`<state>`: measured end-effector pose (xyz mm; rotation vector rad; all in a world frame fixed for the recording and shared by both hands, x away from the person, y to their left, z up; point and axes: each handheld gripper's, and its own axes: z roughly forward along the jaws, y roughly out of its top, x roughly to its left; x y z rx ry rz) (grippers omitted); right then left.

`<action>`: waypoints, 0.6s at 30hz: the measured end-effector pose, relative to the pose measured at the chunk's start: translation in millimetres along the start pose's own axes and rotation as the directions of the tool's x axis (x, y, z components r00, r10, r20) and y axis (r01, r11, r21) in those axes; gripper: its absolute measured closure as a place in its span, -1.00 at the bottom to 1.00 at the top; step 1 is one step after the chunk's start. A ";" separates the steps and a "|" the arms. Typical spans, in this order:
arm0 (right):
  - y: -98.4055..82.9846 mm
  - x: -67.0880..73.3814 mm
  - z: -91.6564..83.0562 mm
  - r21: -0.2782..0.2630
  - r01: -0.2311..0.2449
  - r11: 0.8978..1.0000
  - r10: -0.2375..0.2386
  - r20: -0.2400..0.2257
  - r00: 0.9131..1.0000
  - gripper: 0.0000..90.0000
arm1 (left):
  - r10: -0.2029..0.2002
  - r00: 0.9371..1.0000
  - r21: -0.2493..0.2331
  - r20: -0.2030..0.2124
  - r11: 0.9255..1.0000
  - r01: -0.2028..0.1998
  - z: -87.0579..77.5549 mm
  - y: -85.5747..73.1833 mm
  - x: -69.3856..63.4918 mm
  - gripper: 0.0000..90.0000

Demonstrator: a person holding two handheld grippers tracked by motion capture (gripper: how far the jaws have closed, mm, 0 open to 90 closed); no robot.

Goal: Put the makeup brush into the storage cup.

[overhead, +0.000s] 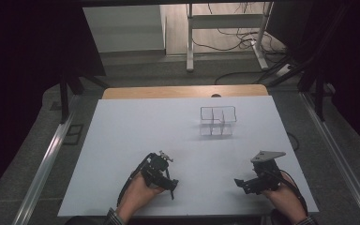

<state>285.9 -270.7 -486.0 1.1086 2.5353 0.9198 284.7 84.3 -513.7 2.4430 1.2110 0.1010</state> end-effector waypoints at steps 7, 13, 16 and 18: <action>0.0 0.7 0.3 0.003 0.002 1.000 -0.002 -0.007 1.000 -1.00 | 0.030 0.999 0.024 -0.038 0.999 -0.029 5.3 -2.5 -7.6 -0.62; -0.1 1.1 0.6 0.006 0.007 1.000 -0.007 -0.009 1.000 -1.00 | 0.019 0.999 0.044 -0.041 0.999 -0.017 1.1 -1.4 -8.7 -0.35; -0.1 1.3 0.7 0.007 0.010 1.000 -0.010 -0.011 1.000 -1.00 | 0.018 0.999 0.088 -0.040 0.996 -0.014 -4.8 0.1 -7.3 0.23; -0.2 1.3 0.9 0.007 0.014 1.000 -0.014 -0.012 1.000 -1.00 | 0.024 0.999 0.095 -0.040 0.995 -0.020 -5.3 0.2 -7.1 0.37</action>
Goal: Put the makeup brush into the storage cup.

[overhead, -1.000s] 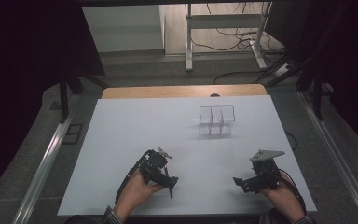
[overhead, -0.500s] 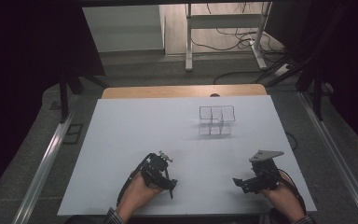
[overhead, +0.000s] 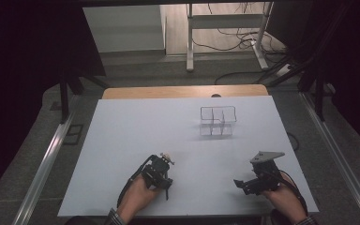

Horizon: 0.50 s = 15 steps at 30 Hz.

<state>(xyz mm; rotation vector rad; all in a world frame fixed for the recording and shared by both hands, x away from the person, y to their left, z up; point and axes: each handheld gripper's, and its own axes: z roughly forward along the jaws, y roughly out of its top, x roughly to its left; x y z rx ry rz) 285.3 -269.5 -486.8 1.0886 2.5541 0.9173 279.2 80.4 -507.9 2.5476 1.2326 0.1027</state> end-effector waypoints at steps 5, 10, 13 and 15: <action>0.0 0.3 0.3 0.003 0.003 1.000 -0.003 -0.003 1.000 -1.00 | 0.019 1.000 0.013 0.019 1.000 -0.019 -1.3 -1.2 1.8 0.87; -0.1 0.3 0.4 0.004 0.005 1.000 -0.005 -0.004 1.000 -1.00 | 0.029 0.999 -0.001 0.035 1.000 -0.029 -1.2 -2.9 4.4 0.88; 0.0 0.3 0.8 0.004 0.006 1.000 -0.006 -0.004 1.000 -1.00 | 0.035 0.998 -0.025 0.055 0.999 -0.033 -1.2 -5.8 7.4 0.88; 0.0 0.4 0.6 0.005 0.003 1.000 -0.003 -0.004 1.000 -1.00 | 0.041 0.997 -0.034 0.066 0.999 -0.039 -1.4 -7.2 9.3 0.88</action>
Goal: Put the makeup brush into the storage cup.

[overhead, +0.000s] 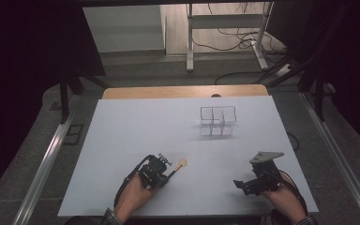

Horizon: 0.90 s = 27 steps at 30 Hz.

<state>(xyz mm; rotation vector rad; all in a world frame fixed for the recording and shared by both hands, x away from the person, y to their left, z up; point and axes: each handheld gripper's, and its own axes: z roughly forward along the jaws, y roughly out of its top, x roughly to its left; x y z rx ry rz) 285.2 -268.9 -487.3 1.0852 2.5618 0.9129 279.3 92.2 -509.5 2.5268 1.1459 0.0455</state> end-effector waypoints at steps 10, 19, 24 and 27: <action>-0.3 -0.7 0.5 0.003 -0.003 1.000 0.003 -0.003 1.000 -1.00 | -0.007 0.998 -0.069 0.062 0.998 0.011 -9.9 -7.1 12.2 0.88; -0.4 -0.6 0.5 0.004 -0.006 1.000 0.006 -0.003 1.000 -1.00 | 0.049 0.995 -0.150 0.087 0.988 -0.035 -26.7 -10.7 15.4 0.87; -0.4 -0.7 0.5 0.003 -0.008 1.000 0.008 -0.004 1.000 -1.00 | 0.074 0.993 -0.185 0.088 0.981 -0.056 -33.4 -14.0 16.1 0.87; -0.4 -0.7 0.5 0.004 -0.009 1.000 0.009 -0.004 1.000 -1.00 | 0.084 0.993 -0.203 0.087 0.977 -0.065 -37.3 -16.4 16.3 0.88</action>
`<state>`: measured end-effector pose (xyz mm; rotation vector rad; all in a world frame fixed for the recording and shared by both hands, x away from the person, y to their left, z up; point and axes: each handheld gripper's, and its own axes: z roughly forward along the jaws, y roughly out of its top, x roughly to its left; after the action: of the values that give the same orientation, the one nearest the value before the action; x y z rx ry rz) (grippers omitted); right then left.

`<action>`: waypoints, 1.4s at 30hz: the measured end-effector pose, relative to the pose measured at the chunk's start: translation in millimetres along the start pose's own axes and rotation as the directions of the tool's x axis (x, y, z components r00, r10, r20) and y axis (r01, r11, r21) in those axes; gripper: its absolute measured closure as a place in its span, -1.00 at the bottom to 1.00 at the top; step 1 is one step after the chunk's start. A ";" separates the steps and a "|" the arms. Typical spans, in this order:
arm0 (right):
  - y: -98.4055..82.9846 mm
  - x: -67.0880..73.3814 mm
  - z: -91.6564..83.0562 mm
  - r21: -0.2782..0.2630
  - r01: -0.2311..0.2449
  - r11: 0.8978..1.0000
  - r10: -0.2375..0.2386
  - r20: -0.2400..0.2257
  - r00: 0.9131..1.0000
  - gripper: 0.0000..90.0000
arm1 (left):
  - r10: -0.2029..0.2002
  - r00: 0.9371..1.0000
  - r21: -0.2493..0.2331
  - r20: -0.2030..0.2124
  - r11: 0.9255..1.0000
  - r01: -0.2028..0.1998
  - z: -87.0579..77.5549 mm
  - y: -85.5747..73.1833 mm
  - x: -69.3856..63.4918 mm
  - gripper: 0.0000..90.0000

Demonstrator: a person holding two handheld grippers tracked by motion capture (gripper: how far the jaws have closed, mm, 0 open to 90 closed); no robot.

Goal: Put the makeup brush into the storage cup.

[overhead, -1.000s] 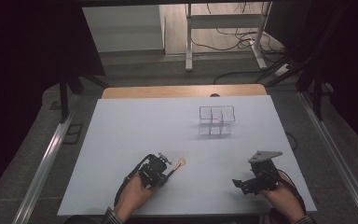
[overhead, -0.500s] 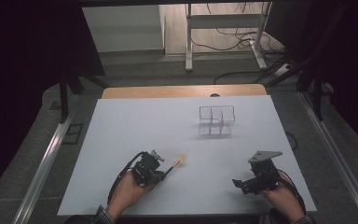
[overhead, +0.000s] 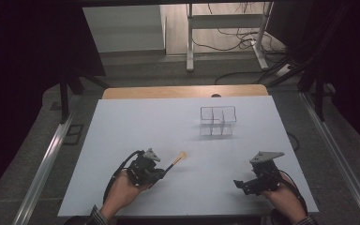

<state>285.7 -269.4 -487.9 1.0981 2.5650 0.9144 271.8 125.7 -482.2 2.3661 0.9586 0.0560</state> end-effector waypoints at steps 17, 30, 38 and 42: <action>0.7 -1.2 -2.2 -0.034 -0.014 0.999 0.013 -0.024 1.000 -1.00 | 0.017 1.000 -0.166 0.022 0.986 -0.013 -22.4 -20.2 -6.1 0.87; 1.7 -0.3 -4.1 -0.057 -0.012 0.998 0.010 -0.038 0.999 -1.00 | 0.021 0.998 -0.227 0.061 0.974 -0.007 -24.5 -24.8 -6.0 0.87; 3.3 0.4 -6.5 -0.087 -0.012 0.996 0.008 -0.045 0.999 -1.00 | 0.021 0.997 -0.256 0.079 0.967 0.000 -23.7 -24.9 -4.9 0.87; 4.1 0.4 -8.3 -0.110 -0.017 0.994 0.011 -0.063 0.998 -1.00 | 0.033 0.995 -0.264 0.093 0.965 -0.007 -21.1 -24.4 -5.8 0.87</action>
<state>284.4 -270.8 -478.8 1.0740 2.5238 1.0971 247.1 146.5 -476.5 2.1137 0.8263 0.0714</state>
